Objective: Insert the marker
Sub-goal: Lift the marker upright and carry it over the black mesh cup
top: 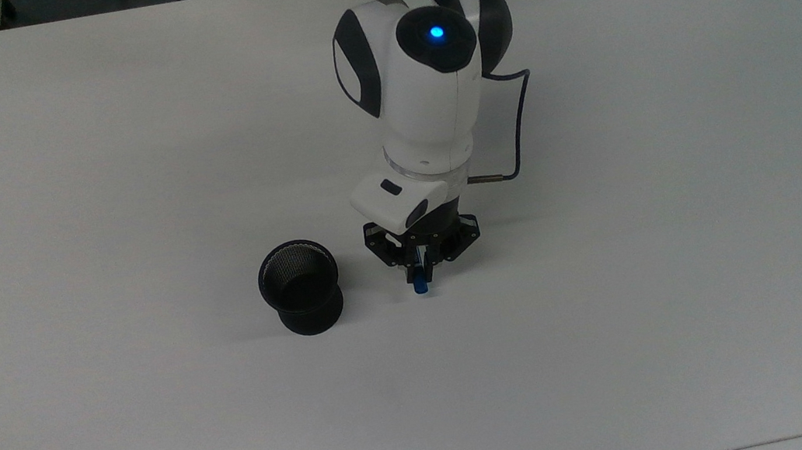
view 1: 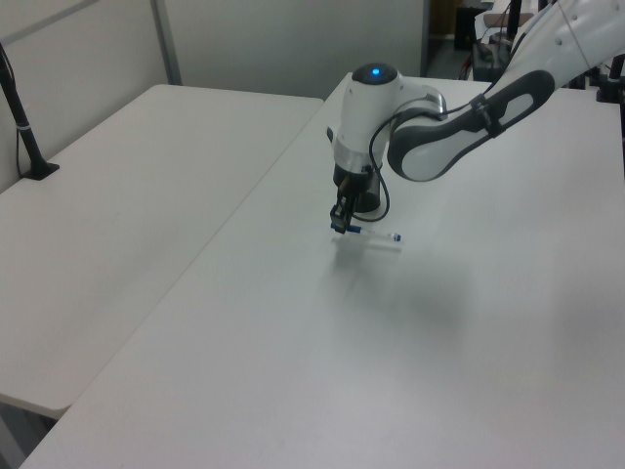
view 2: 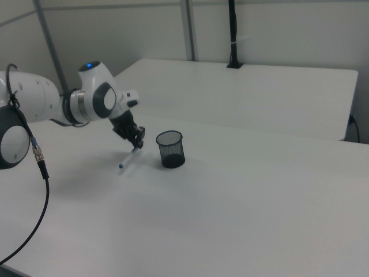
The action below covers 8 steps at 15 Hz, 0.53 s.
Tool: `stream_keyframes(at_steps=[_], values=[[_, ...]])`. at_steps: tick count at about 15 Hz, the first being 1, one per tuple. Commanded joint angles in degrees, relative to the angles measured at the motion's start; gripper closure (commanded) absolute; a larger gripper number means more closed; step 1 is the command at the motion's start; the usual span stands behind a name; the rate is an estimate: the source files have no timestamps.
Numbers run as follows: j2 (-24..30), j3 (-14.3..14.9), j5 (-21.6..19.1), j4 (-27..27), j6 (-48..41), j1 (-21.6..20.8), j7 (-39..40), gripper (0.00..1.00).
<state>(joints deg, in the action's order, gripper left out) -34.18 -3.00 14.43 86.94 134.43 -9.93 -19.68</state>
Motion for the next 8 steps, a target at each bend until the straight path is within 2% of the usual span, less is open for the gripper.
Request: stream_keyframes(at_steps=[1,4,8], values=[[7.09,0.54,0.86,1.57,0.39,0.0,-1.86,0.9],[12.55,1.15,1.03,2.09,0.39,0.7,-4.84,0.9],[13.35,2.21,3.93,2.53,2.49,2.98,-7.3,0.9]])
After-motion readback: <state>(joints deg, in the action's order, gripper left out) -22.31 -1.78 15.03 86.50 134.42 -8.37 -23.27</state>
